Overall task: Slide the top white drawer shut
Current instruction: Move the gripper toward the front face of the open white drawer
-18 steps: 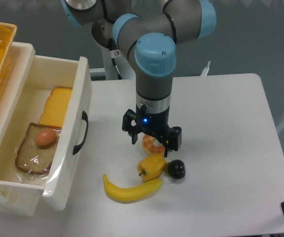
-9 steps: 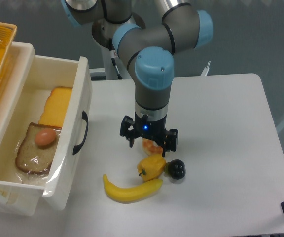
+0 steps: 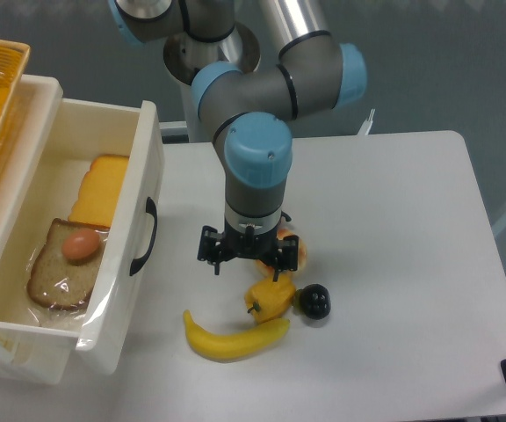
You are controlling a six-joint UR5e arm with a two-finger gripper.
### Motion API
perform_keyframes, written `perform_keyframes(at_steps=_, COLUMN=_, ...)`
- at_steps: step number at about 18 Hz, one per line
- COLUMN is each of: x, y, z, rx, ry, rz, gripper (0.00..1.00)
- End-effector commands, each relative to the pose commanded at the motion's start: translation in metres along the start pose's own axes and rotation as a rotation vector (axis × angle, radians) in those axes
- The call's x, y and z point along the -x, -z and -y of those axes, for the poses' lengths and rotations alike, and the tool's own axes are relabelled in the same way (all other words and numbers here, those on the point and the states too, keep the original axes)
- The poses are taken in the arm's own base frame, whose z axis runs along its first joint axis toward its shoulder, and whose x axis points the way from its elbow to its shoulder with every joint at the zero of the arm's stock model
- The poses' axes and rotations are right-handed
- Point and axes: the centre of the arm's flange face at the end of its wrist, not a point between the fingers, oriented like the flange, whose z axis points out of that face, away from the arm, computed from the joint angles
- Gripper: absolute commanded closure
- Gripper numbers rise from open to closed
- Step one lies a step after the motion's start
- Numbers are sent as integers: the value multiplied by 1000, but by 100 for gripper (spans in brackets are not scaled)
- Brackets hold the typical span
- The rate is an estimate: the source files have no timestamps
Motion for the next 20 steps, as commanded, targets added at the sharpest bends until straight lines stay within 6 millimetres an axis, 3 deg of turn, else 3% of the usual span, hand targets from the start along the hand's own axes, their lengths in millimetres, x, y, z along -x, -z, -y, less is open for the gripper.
perform_keyframes(at_steps=3, x=-5, y=-21, z=-9, rx=77, ry=4, rz=-35, gripper=0)
perform_keyframes(at_steps=6, x=-7, y=-26, z=-10, rx=83, ry=23, rz=-99, gripper=0)
perform_keyframes(at_steps=20, x=-15, y=-27, z=-11, rx=76, ry=28, rz=-185, gripper=0)
